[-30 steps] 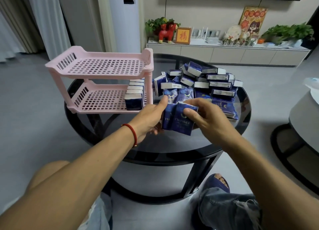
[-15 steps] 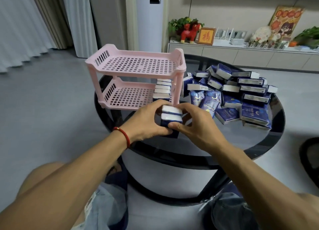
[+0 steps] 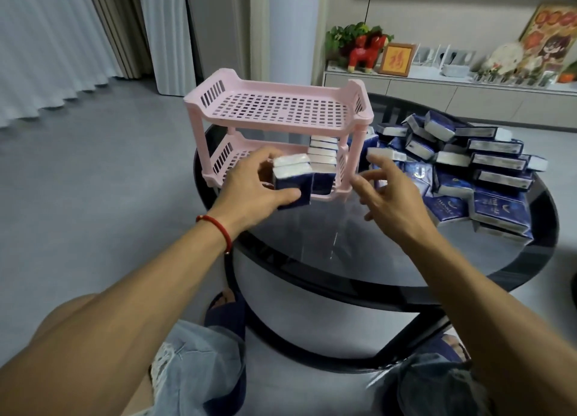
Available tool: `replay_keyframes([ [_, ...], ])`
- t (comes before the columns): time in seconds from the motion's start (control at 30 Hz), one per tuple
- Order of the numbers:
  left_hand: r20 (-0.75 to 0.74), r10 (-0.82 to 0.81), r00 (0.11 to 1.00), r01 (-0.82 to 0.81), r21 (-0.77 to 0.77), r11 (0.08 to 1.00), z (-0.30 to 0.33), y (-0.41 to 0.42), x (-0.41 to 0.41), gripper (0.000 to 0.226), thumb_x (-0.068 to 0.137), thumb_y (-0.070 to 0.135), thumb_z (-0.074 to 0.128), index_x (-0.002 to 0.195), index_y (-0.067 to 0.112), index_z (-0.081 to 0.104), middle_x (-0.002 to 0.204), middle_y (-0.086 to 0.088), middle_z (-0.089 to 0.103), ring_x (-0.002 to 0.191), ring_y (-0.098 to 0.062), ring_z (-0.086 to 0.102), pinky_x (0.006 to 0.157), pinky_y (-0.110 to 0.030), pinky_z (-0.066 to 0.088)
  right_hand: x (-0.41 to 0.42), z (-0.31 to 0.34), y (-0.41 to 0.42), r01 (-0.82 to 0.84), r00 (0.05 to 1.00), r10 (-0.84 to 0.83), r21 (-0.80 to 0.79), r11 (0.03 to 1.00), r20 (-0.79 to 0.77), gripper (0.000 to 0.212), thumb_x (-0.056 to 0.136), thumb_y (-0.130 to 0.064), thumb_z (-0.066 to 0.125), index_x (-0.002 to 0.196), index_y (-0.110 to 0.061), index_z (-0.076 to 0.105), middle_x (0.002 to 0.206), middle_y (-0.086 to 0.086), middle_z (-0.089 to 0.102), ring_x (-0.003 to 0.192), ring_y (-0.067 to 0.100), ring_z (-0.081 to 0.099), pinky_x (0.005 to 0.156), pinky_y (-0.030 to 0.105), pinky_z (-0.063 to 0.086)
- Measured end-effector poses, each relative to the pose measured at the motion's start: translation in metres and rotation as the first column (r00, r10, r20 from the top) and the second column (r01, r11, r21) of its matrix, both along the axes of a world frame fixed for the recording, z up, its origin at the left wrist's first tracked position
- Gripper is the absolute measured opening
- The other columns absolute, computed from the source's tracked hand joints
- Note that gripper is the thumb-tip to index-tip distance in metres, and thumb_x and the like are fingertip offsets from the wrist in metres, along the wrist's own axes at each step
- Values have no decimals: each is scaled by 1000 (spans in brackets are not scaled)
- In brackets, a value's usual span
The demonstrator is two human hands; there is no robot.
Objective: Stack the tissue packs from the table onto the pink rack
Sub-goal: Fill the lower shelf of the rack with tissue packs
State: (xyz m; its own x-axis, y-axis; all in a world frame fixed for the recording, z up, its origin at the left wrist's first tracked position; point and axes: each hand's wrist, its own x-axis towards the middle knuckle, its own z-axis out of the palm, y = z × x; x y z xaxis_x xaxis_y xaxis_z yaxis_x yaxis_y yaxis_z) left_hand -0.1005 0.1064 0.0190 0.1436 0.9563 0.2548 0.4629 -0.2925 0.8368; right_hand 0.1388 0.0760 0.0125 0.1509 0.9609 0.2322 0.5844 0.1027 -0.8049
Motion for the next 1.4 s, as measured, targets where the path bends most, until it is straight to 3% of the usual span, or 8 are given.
replay_keyframes([
  [0.1,27,138,990,-139,31,990,1,14,-6,51,72,11,90,114,22,65,106,14,67,102,-6,66,88,-20,54,-4,-7,17,-23,996,24,-12,1000,89,36,95,-39,68,127,-23,61,108,-7,70,87,6,66,83,40,60],
  [0.2,-42,196,980,-193,60,979,-6,31,0,52,72,15,90,116,20,64,106,9,68,101,-14,66,91,-27,54,-7,-10,26,-9,998,9,2,1000,60,14,98,-35,65,106,-23,63,94,-12,69,84,7,67,81,43,61],
  [0.33,-137,175,975,-174,26,984,-13,60,13,55,78,17,87,124,18,58,114,4,67,106,-17,63,92,-24,46,-1,-15,34,37,999,-37,8,999,33,13,99,-32,59,97,-22,66,93,-3,73,88,20,70,83,51,59],
  [0.63,-225,76,971,-102,-109,989,-23,123,24,69,86,24,81,146,19,47,144,0,53,127,-20,54,104,-31,44,6,-12,27,52,986,-61,-62,997,-152,11,103,-22,59,105,-17,68,96,-2,71,88,21,73,82,49,62],
  [0.73,-233,74,970,-96,-85,992,-29,131,30,61,88,26,79,141,16,51,133,4,55,116,-14,53,100,-26,41,4,-10,25,48,985,-60,-78,996,-164,10,103,-22,59,105,-18,68,96,-4,71,87,20,73,82,47,63],
  [0.87,-249,114,962,-122,-15,992,-35,131,38,57,82,28,82,131,15,55,127,-5,65,117,-25,62,105,-44,52,4,-8,23,44,985,-59,-95,995,-164,8,103,-22,59,104,-20,67,97,-7,69,87,19,73,82,46,63],
  [1.1,-301,179,937,-170,55,984,-36,121,47,52,81,14,82,128,12,60,126,-8,67,118,-26,62,104,-40,51,3,-5,21,39,989,-50,-83,996,-141,11,103,-22,59,109,-18,67,99,-4,69,88,21,73,82,47,63],
  [1.4,-145,157,977,-172,-94,981,-41,123,47,47,83,18,81,128,17,68,114,-4,75,107,-22,69,102,-37,53,5,-7,19,26,991,-36,-81,996,-127,10,103,-21,58,107,-17,67,99,-2,70,87,20,73,83,46,63],
])
